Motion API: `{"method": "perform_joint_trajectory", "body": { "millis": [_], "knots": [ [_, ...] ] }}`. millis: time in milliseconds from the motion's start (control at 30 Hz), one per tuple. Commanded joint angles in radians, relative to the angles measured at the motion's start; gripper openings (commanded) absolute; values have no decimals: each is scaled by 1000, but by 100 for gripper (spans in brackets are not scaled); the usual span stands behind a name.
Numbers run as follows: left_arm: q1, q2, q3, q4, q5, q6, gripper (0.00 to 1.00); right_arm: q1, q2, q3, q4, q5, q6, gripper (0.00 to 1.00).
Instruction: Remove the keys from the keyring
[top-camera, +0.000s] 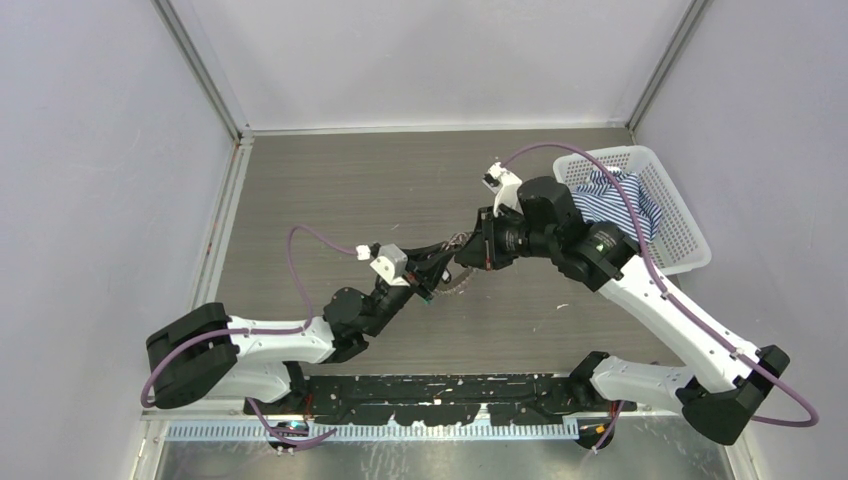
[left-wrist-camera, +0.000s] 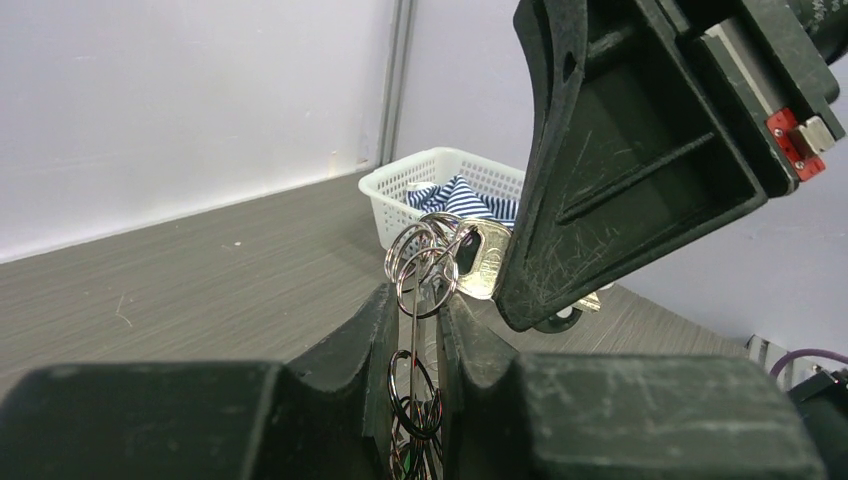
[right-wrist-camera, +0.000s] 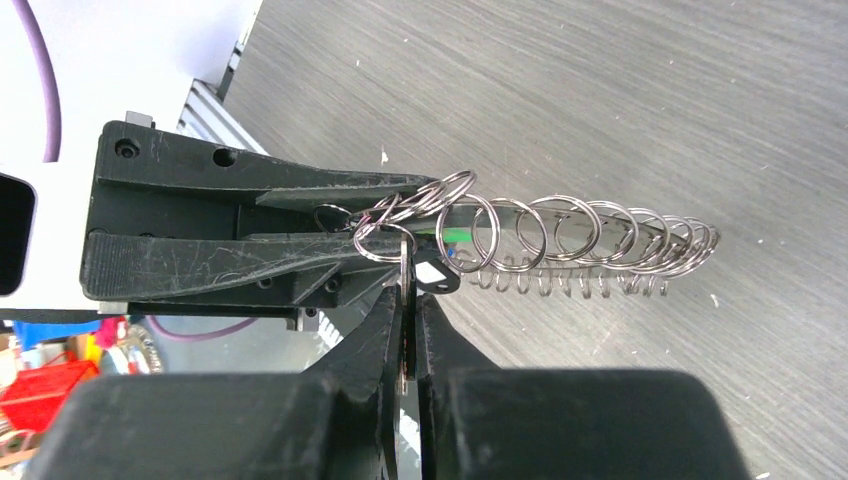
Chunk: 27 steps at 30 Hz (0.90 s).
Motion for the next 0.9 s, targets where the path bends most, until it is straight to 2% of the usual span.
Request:
{"method": "perform_joint_trajectory", "body": {
  "millis": [0,200,867],
  "knots": [
    [-7,-29,41,141,69,50,0,-72,18,21,-37,-17,35,1],
    [-16,-34,42,134,95,77,0,-134,23,-8,-11,-92,77,1],
    [-51,-45,58,60,133,191,0,-184,65,-19,-28,-175,112,1]
  ]
}}
